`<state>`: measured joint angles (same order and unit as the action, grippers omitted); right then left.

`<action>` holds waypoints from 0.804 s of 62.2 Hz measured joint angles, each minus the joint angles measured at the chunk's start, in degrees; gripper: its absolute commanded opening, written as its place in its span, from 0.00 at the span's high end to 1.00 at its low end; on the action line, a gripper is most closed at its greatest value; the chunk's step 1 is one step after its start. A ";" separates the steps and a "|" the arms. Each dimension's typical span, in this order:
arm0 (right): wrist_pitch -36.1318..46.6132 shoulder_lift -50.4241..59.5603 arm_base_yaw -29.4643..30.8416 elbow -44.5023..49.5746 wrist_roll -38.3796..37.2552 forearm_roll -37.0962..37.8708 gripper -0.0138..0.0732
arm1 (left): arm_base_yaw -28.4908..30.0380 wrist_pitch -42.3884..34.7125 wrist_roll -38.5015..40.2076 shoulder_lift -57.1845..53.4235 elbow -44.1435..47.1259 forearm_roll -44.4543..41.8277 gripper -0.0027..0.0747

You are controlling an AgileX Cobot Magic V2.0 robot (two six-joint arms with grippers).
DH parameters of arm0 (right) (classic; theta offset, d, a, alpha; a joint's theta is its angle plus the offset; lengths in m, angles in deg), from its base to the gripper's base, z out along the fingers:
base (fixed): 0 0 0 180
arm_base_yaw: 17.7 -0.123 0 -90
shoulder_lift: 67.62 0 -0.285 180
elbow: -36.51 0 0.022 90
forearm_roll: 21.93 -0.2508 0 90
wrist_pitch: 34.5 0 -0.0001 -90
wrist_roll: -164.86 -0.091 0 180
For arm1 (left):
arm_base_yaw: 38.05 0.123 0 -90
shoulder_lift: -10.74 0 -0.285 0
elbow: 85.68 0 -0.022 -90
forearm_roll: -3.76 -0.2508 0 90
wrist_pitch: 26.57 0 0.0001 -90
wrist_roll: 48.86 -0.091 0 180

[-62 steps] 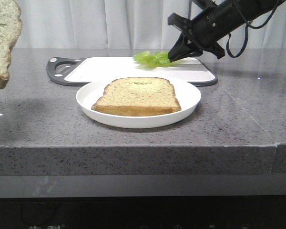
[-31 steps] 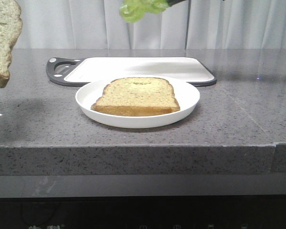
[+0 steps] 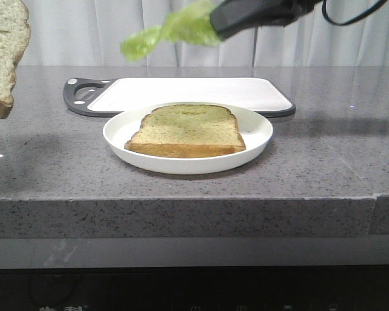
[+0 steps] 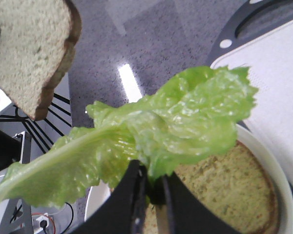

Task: Left arm grabs bread, right arm adds lettuce
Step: 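Carry the lettuce with the right gripper onto the bread slice and release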

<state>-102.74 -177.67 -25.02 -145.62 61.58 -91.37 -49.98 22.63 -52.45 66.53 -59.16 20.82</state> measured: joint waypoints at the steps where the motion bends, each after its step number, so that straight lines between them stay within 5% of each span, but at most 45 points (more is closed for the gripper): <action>1: 0.00 0.00 -0.08 0.39 0.61 -0.03 0.91 | 0.00 0.00 0.00 0.00 0.00 0.00 0.99; 31: 6.12 0.00 -2.24 5.94 7.42 -0.24 0.87 | 0.00 0.00 0.00 0.00 0.00 0.00 0.99; 50: 10.96 0.00 -2.68 5.94 5.41 2.37 0.35 | 0.00 0.00 0.00 0.00 0.00 0.00 0.99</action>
<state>-91.78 -177.67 -27.70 -139.68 66.99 -88.99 -49.98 22.63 -52.45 66.53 -59.16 20.82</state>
